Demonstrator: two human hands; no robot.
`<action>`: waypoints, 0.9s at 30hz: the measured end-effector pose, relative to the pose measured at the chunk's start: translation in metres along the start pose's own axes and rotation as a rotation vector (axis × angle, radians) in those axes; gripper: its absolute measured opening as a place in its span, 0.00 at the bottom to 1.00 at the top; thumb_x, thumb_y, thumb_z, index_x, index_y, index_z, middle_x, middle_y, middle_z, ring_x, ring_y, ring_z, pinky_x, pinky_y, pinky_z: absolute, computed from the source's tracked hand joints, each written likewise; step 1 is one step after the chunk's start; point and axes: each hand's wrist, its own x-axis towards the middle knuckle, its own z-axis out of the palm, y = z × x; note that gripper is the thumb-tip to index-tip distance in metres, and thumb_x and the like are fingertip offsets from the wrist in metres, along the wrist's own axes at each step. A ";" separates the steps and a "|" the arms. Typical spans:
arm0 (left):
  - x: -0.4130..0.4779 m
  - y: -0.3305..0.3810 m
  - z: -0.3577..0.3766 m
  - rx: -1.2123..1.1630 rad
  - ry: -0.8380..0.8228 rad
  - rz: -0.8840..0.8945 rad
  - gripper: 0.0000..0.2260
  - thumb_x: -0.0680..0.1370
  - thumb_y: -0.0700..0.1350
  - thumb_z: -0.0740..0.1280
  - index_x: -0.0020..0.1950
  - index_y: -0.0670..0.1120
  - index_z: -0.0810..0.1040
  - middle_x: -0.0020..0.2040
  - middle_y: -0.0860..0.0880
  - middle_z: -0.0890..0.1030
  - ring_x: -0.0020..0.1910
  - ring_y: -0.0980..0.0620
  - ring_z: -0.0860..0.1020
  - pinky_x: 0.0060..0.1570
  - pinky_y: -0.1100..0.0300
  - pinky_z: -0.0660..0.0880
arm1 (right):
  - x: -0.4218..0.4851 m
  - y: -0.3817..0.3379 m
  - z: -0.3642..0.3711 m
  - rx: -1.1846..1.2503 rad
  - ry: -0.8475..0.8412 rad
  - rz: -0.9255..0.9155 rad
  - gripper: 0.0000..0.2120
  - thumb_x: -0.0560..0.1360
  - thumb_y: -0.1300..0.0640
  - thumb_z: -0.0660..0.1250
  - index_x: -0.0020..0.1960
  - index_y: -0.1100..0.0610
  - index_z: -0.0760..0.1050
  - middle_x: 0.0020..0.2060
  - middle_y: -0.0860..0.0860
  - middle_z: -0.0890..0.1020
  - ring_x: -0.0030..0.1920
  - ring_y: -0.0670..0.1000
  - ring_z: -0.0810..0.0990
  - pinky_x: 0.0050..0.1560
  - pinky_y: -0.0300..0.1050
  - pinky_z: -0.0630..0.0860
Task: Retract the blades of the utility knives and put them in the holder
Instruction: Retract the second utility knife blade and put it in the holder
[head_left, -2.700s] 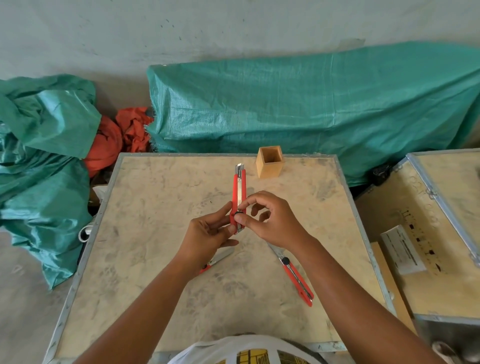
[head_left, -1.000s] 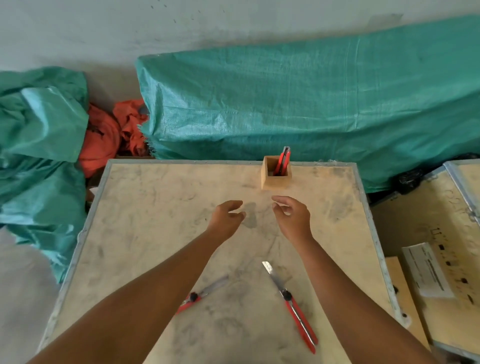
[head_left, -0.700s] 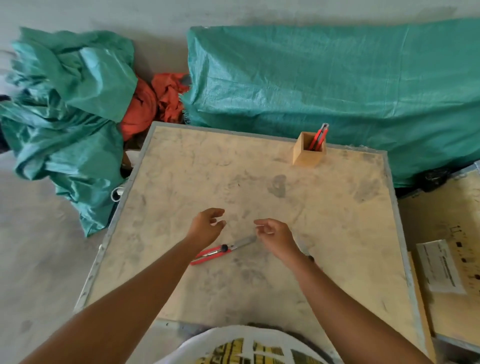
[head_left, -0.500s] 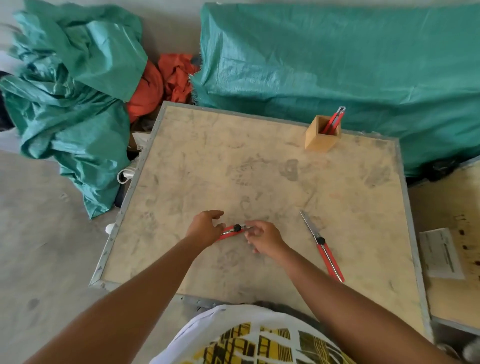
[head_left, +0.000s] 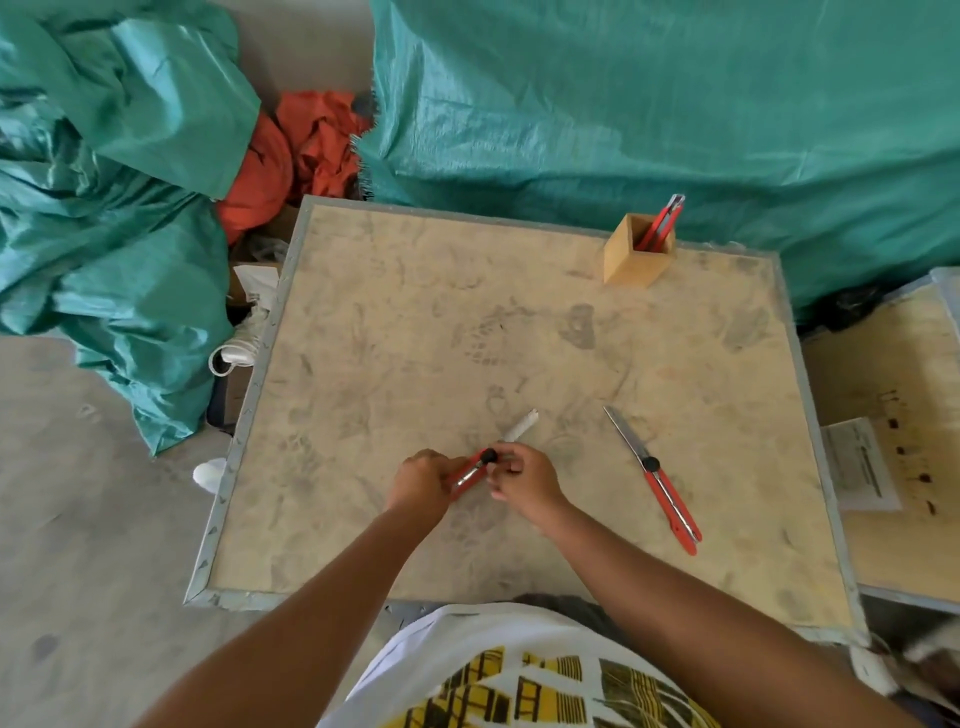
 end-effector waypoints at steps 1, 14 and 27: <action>0.000 0.001 0.000 -0.012 -0.013 -0.006 0.10 0.78 0.54 0.69 0.58 0.61 0.84 0.46 0.47 0.83 0.46 0.45 0.82 0.43 0.57 0.74 | 0.001 0.001 0.000 0.033 0.008 0.009 0.13 0.79 0.66 0.68 0.63 0.59 0.79 0.51 0.57 0.84 0.49 0.55 0.85 0.54 0.55 0.85; -0.006 0.043 -0.033 -0.453 -0.120 0.100 0.25 0.78 0.33 0.65 0.70 0.55 0.75 0.57 0.52 0.84 0.35 0.63 0.81 0.37 0.75 0.74 | -0.008 -0.066 -0.048 0.115 0.037 -0.228 0.11 0.78 0.66 0.71 0.57 0.56 0.84 0.52 0.54 0.86 0.48 0.51 0.88 0.47 0.46 0.86; -0.023 0.098 -0.073 -0.692 -0.068 0.268 0.29 0.76 0.30 0.69 0.58 0.66 0.79 0.48 0.62 0.87 0.48 0.56 0.85 0.45 0.54 0.84 | -0.053 -0.129 -0.096 0.072 0.064 -0.498 0.12 0.78 0.62 0.72 0.60 0.55 0.84 0.52 0.52 0.86 0.46 0.47 0.87 0.43 0.45 0.86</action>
